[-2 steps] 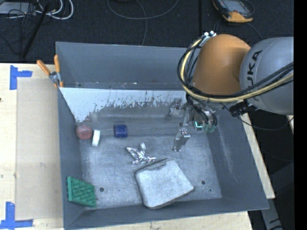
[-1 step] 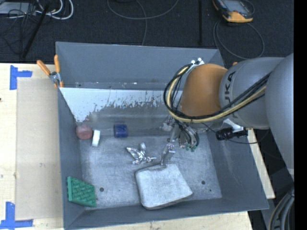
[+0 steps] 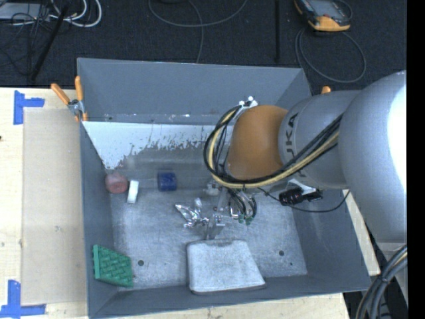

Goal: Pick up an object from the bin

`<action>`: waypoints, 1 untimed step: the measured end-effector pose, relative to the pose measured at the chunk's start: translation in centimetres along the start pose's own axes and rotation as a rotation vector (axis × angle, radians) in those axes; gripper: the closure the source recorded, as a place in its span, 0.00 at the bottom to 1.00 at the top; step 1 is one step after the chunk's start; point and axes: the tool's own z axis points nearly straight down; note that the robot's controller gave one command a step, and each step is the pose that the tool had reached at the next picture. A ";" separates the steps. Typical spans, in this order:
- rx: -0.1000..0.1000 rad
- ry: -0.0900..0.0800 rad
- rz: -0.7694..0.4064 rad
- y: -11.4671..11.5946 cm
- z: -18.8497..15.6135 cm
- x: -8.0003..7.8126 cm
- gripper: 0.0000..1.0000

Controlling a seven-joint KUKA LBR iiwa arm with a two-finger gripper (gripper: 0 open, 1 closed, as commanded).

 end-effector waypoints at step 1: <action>0.000 -0.002 -0.023 3.5 0.1 0.1 0.00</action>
Offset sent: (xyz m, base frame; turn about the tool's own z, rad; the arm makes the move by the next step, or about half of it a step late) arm -0.0005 0.0346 -0.0048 -0.0209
